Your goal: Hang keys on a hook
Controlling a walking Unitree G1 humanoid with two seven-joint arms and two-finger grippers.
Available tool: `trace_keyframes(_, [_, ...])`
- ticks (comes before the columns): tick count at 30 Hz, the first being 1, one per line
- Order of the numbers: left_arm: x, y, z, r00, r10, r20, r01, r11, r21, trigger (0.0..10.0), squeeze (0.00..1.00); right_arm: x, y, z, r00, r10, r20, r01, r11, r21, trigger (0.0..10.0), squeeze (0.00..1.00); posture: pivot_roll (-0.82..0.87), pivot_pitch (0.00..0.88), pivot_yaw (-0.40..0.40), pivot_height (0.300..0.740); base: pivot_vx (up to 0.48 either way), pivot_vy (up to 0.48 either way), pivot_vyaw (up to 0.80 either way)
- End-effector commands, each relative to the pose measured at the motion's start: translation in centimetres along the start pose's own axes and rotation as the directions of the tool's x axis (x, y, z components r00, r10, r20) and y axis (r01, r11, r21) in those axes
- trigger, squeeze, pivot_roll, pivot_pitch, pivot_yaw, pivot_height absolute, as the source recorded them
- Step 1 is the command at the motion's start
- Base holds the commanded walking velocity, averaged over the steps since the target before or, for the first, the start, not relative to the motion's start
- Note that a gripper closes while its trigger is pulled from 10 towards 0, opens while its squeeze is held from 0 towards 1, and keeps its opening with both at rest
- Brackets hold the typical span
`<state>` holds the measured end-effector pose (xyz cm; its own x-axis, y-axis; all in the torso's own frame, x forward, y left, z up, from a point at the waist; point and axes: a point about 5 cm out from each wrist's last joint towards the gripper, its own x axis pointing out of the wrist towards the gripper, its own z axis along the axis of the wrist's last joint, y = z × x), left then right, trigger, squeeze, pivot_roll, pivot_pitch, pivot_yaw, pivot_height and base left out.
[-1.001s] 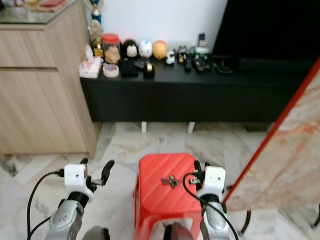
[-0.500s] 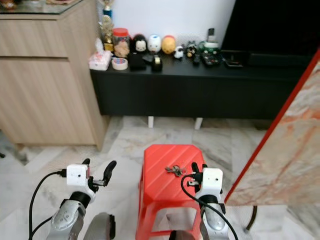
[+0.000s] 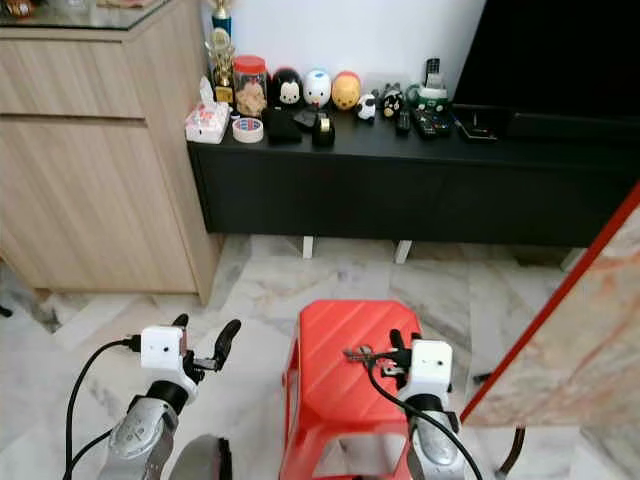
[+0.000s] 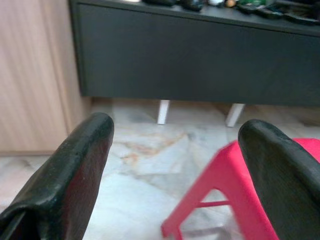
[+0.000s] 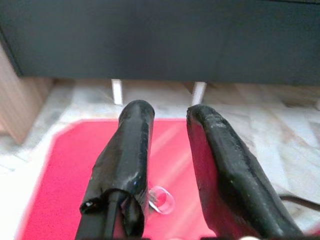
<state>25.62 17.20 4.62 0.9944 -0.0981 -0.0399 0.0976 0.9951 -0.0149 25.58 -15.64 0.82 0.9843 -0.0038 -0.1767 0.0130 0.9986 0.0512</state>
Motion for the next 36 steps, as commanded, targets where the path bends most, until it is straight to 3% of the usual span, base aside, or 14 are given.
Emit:
trace_keyframes(1, [0.2, -0.2, 0.3, 1.0, -0.004, 0.008, 0.004, 1.0, -0.008, 10.0, 0.0, 0.1, -0.1, 0.1, 1.0, -0.004, 0.008, 0.004, 1.0, -0.007, 10.0, 0.0, 0.0, 0.03, -0.105, 0.627, 0.364, 0.0, 0.0])
trace_keyframes(10, [0.2, -0.5, 0.2, 1.0, -0.012, 0.007, 0.012, 1.0, -0.007, 10.0, 0.0, 0.1, -0.2, -0.1, 1.0, -0.009, -0.004, 0.009, 1.0, -0.005, 10.0, 0.0, 0.0, 0.031, -0.105, 0.627, 0.356, 0.0, 0.0])
trace_keyframes(16, [0.2, -0.4, 0.3, 1.0, -0.015, 0.007, 0.015, 1.0, -0.003, 10.0, 0.0, -0.1, -0.1, -1.5, 0.995, -0.002, -0.101, 0.001, 1.0, -0.012, 10.0, 0.0, 0.0, 0.034, -0.103, 0.627, 0.0, 0.0, 0.0])
trace_keyframes(24, [0.1, -0.5, 0.0, 1.0, -0.021, -0.006, 0.021, 1.0, -0.004, 10.0, 0.0, 0.2, -0.3, -1.8, 0.99, -0.007, -0.138, 0.008, 1.0, 0.007, 10.0, 0.0, 0.0, 0.036, -0.103, 0.627, 0.0, 0.0, 0.0])
trace_keyframes(30, [0.1, -0.7, -0.2, 0.999, -0.028, -0.017, 0.028, 1.0, -0.006, 10.0, 0.0, 0.4, -0.5, -1.6, 0.99, -0.012, -0.14, 0.013, 1.0, 0.005, 10.0, 0.0, 0.0, 0.038, -0.102, 0.582, 0.0, 0.0, 0.0])
trace_keyframes(36, [0.3, -0.8, -0.2, 0.999, -0.036, -0.02, 0.036, 0.999, -0.002, 10.0, 0.0, 0.9, -0.4, -1.1, 0.993, 0.001, -0.121, -0.001, 1.0, 0.0, 10.0, 0.0, 0.0, 0.038, -0.102, 0.567, 0.0, 0.0, 0.0])
